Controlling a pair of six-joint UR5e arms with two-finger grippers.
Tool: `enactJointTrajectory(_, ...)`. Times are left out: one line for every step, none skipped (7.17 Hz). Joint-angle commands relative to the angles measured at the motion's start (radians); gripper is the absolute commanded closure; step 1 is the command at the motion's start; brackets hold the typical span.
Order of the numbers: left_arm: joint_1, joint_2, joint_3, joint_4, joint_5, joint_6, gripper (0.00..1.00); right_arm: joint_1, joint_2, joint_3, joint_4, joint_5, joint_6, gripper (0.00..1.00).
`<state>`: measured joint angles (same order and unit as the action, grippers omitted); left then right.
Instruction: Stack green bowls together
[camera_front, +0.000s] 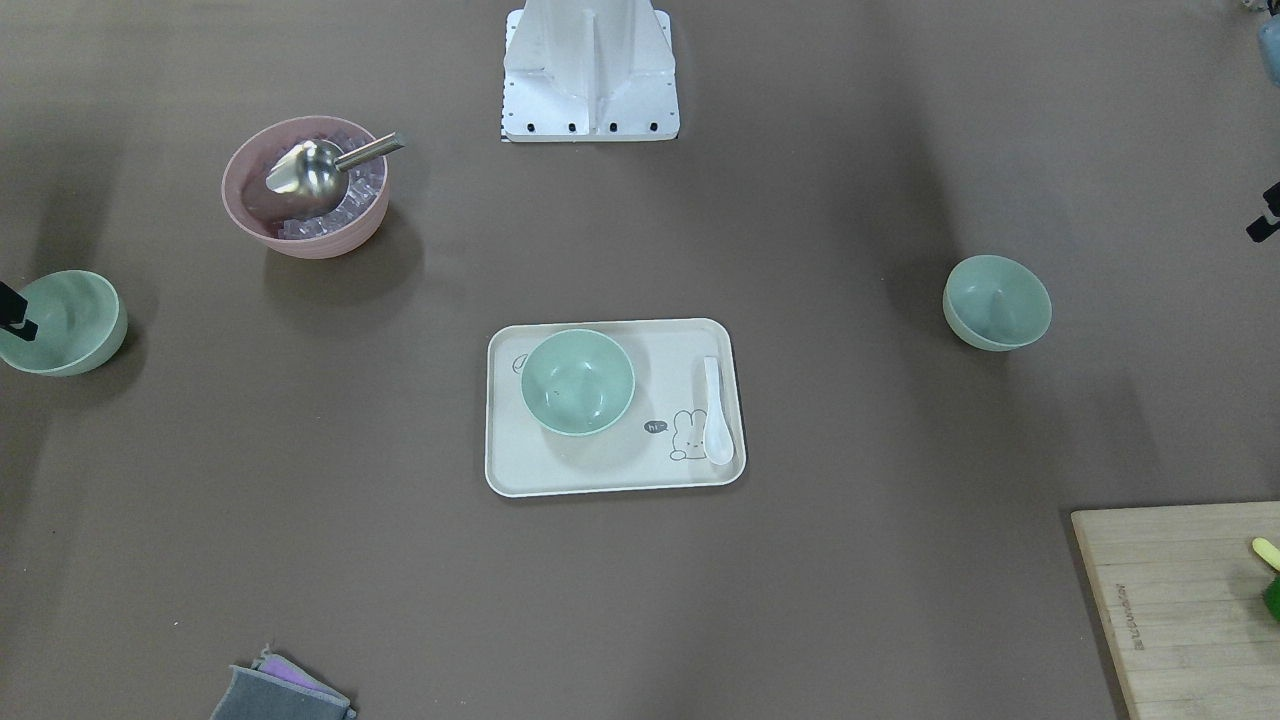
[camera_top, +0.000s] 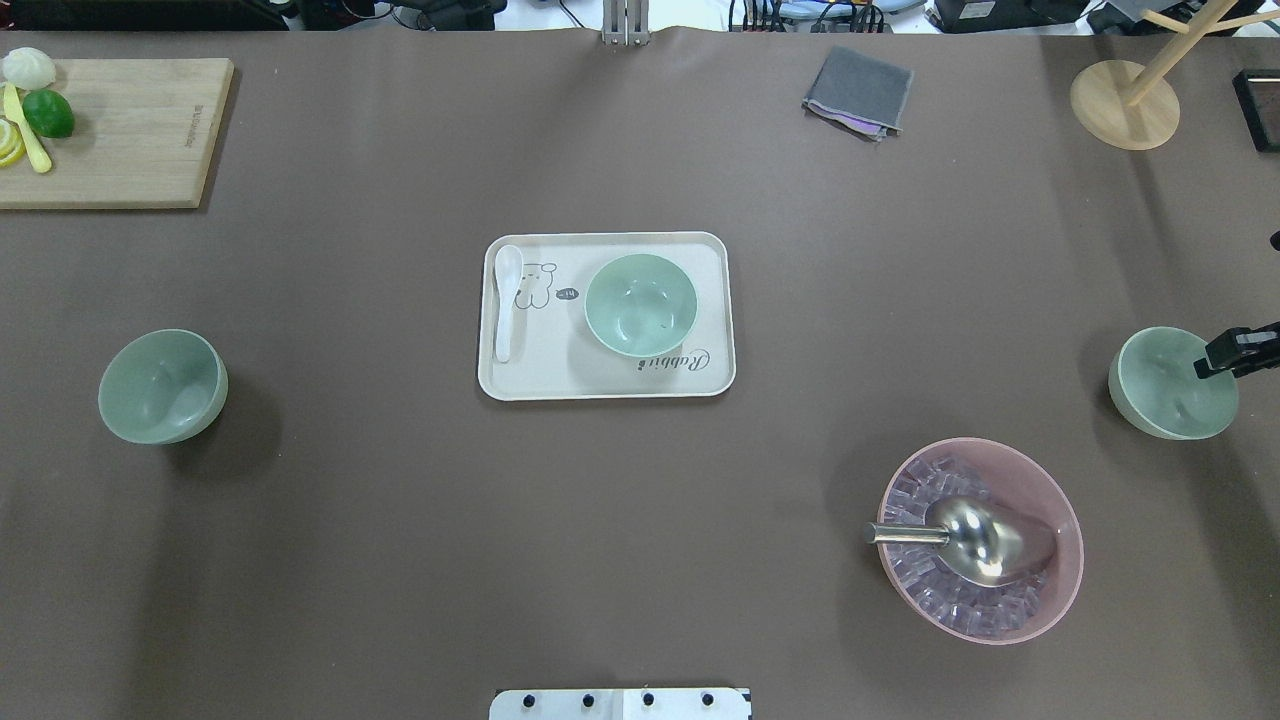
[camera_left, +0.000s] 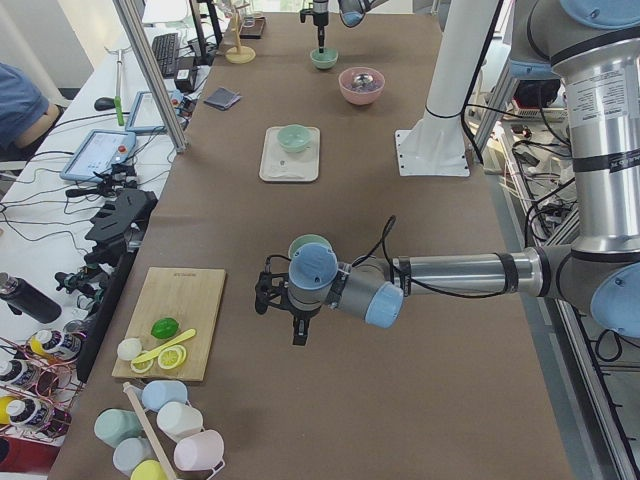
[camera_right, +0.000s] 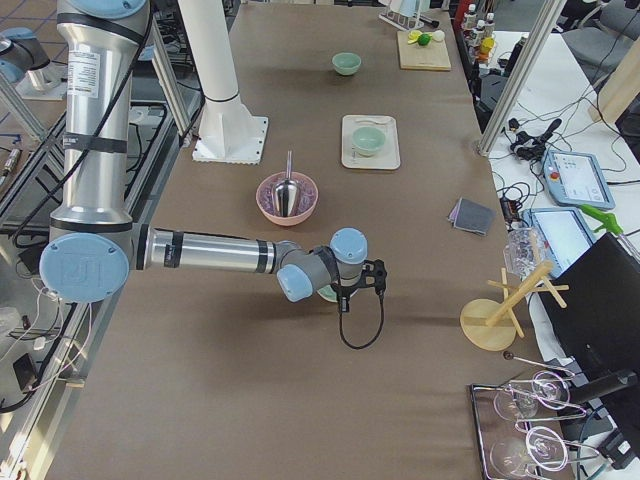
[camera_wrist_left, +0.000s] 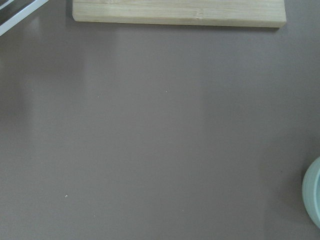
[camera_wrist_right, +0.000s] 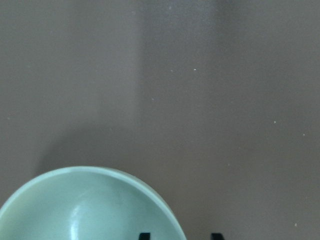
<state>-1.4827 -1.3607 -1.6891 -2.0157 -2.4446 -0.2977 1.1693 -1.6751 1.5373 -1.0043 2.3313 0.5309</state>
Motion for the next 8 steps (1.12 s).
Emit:
enactJointTrajectory(0.001, 0.0, -0.001, 0.0, -0.002, -0.003, 0.03, 0.0, 0.021, 0.012, 0.0, 0.011, 0.033, 1.0)
enactJointTrajectory(0.001, -0.001, -0.001, 0.0, -0.004, -0.003, 0.03, 0.0, 0.043, 0.03, 0.0, 0.031, 0.099, 1.0)
enactJointTrajectory(0.004, -0.009, -0.001, -0.003, -0.002, -0.056, 0.03, 0.001, 0.073, 0.062, -0.011, 0.078, 0.138, 1.0)
enactJointTrajectory(0.087, -0.047, -0.007, -0.017, 0.001, -0.218, 0.03, 0.001, 0.134, 0.06, -0.014, 0.086, 0.209, 1.0)
enactJointTrajectory(0.17, -0.054, -0.007, -0.099, 0.05, -0.342, 0.03, 0.0, 0.203, 0.061, -0.014, 0.095, 0.306, 1.0)
enactJointTrajectory(0.291, -0.083, -0.009, -0.148, 0.128, -0.486, 0.03, -0.032, 0.268, 0.064, -0.013, 0.095, 0.445, 1.0)
enactJointTrajectory(0.385, -0.134, -0.008, -0.147, 0.171, -0.599, 0.05, -0.09, 0.335, 0.07, -0.014, 0.079, 0.562, 1.0)
enactJointTrajectory(0.468, -0.161, 0.0, -0.146, 0.235, -0.635, 0.07, -0.141, 0.395, 0.07, -0.014, 0.039, 0.655, 1.0)
